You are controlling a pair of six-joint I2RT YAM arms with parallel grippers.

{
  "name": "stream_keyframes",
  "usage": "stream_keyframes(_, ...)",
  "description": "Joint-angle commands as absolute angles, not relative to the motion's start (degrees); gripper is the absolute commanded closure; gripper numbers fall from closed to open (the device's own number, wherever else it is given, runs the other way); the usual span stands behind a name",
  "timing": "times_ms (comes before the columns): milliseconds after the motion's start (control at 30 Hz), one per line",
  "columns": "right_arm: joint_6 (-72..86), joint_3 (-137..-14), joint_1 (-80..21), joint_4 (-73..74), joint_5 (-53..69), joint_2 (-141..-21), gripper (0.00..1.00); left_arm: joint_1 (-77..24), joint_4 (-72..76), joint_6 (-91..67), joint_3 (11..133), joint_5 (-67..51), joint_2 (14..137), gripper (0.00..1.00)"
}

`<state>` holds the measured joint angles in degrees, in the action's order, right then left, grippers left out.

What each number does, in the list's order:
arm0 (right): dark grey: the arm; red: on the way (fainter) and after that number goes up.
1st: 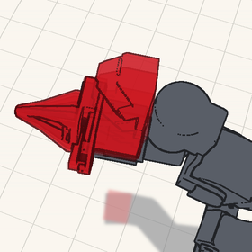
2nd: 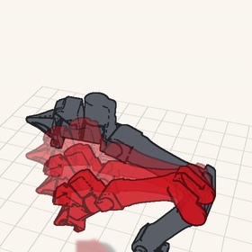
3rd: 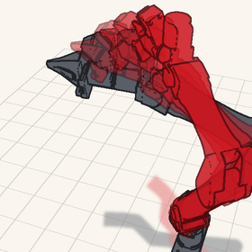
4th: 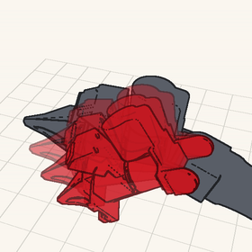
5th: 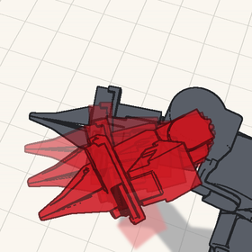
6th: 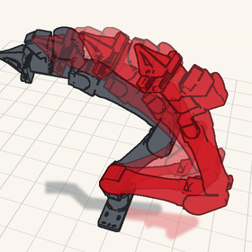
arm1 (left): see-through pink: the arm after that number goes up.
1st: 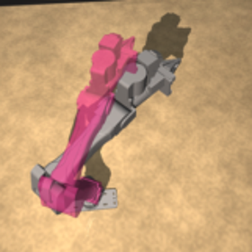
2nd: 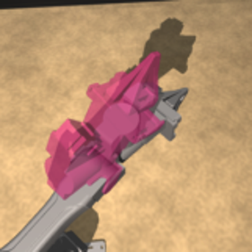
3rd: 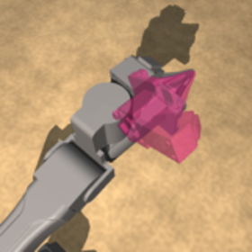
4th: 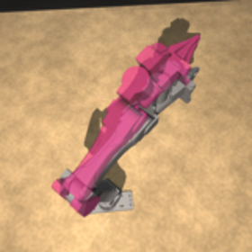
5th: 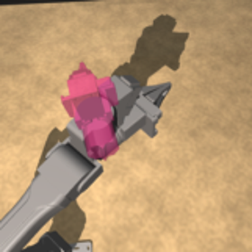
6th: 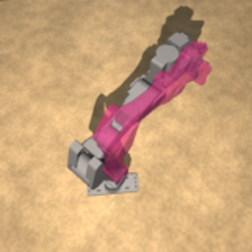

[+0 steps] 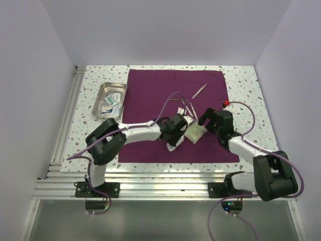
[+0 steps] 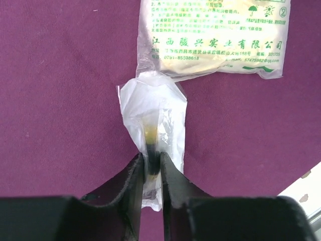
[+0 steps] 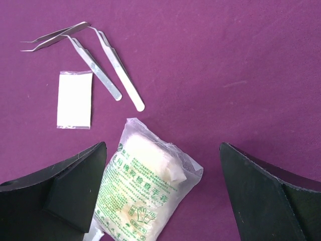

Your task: Prepare the surgical pack

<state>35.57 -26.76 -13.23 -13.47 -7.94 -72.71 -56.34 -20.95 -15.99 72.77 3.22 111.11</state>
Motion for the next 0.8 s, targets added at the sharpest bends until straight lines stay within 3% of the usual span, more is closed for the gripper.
stream_keyframes(0,35.60,-26.81,-13.54,-14.15,-8.70,-71.98,0.02,-56.43,-22.06,-17.58,73.57,3.86,111.01,0.79)
stream_keyframes(300,35.51,-26.89,-13.54,-13.97,-8.79,-71.98,0.02,-52.21,-21.97,-18.54,71.99,1.33,104.86,0.87)
stream_keyframes(533,35.51,-27.25,-13.54,-13.98,-8.35,-72.42,0.02,-36.93,-20.48,-21.09,69.26,-3.34,98.54,0.87)
stream_keyframes(767,35.51,-27.42,-13.54,-13.80,-8.26,-72.51,0.02,-21.46,-24.60,-19.87,76.19,-2.55,98.79,0.87)
